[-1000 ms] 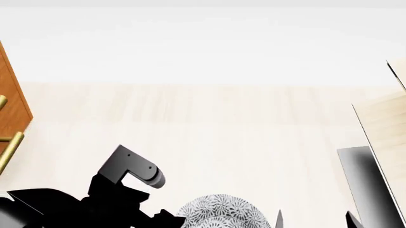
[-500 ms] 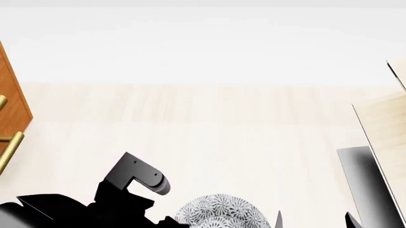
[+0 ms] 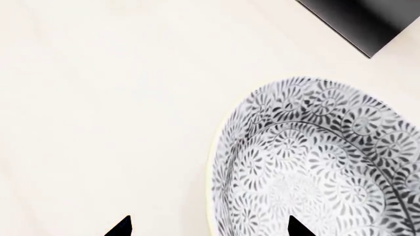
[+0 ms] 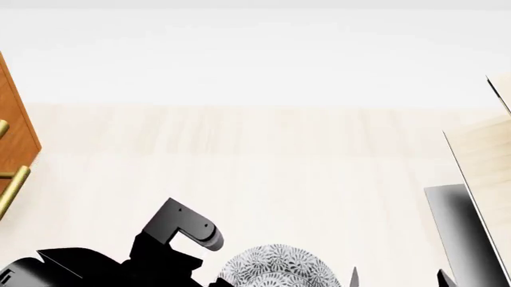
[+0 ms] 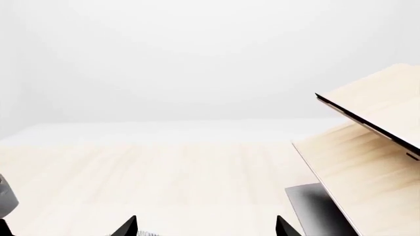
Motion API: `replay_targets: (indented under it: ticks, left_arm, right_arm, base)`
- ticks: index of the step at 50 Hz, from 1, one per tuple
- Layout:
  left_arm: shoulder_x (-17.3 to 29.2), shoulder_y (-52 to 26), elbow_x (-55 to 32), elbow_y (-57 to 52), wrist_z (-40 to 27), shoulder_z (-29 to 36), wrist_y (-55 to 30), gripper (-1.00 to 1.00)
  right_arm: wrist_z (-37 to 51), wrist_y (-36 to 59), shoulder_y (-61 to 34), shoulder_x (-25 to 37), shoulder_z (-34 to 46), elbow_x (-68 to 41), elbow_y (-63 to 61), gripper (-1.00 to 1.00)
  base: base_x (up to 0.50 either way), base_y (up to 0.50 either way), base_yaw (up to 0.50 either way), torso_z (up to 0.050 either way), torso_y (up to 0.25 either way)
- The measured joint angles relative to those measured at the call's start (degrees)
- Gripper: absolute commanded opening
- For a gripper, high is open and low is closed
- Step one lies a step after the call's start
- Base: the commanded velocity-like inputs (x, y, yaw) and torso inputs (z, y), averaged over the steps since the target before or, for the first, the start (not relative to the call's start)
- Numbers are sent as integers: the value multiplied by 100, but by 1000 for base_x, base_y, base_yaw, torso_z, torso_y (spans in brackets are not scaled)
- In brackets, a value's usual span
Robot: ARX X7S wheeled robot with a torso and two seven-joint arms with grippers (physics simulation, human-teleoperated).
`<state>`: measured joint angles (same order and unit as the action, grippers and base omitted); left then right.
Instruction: Close the top drawer of the cabinet and put the bowl on top of it.
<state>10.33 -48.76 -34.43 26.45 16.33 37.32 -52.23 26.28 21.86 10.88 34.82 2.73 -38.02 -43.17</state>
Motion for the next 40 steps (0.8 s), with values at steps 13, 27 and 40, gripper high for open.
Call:
replay_targets:
  ticks: [13,27,40]
  left_arm:
    - [-86,3,58,286,81,112,189,100]
    - [-127,21,65,425,43,120,348,-100]
    - [-92,41,0,348,1,106,363,-100]
  right_arm:
    - [-4,-32,13,-2,21,20,29,100]
    - [-16,-78,42,0,21,17,61,100]
    - [-40,-120,36,-15,50,29,114,100]
  base:
    - [0,0,0,0,0]
    - [0,0,0,0,0]
    - [0,0,0,0,0]
